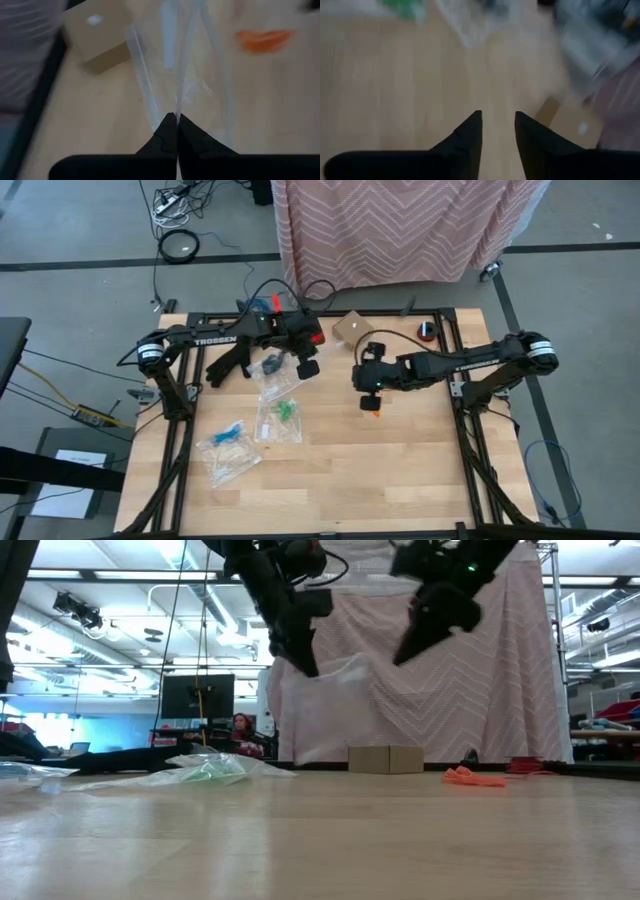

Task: Sort rubber bands
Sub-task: Open the transparent zip bag

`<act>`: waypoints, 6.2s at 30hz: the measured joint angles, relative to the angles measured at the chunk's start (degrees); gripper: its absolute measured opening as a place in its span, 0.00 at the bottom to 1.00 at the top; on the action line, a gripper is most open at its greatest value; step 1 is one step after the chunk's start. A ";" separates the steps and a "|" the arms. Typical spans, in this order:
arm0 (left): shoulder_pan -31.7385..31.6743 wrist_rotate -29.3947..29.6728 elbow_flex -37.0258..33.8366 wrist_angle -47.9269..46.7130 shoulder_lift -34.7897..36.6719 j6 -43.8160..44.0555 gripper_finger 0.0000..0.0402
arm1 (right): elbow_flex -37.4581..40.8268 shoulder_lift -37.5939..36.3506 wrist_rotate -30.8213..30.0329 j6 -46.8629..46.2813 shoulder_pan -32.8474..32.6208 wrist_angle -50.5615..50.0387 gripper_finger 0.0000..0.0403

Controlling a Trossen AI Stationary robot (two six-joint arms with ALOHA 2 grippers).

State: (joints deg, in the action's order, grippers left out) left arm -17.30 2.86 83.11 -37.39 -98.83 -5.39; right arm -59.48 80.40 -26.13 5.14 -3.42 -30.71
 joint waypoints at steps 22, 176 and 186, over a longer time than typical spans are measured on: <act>-0.63 -13.74 -9.13 13.95 -0.11 8.86 0.00 | 6.38 0.09 3.81 -23.31 -5.86 -5.62 0.40; -2.53 -11.88 -9.68 16.29 -0.20 13.13 0.00 | 10.41 8.09 9.00 4.20 4.11 38.46 0.22; -4.01 -6.13 -9.67 14.57 -0.09 11.44 0.00 | 10.56 5.14 -0.24 5.04 2.57 32.33 0.40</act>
State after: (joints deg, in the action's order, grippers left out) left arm -21.31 -3.27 73.44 -22.81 -98.91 6.05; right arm -48.93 85.54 -26.37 10.18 -0.85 1.62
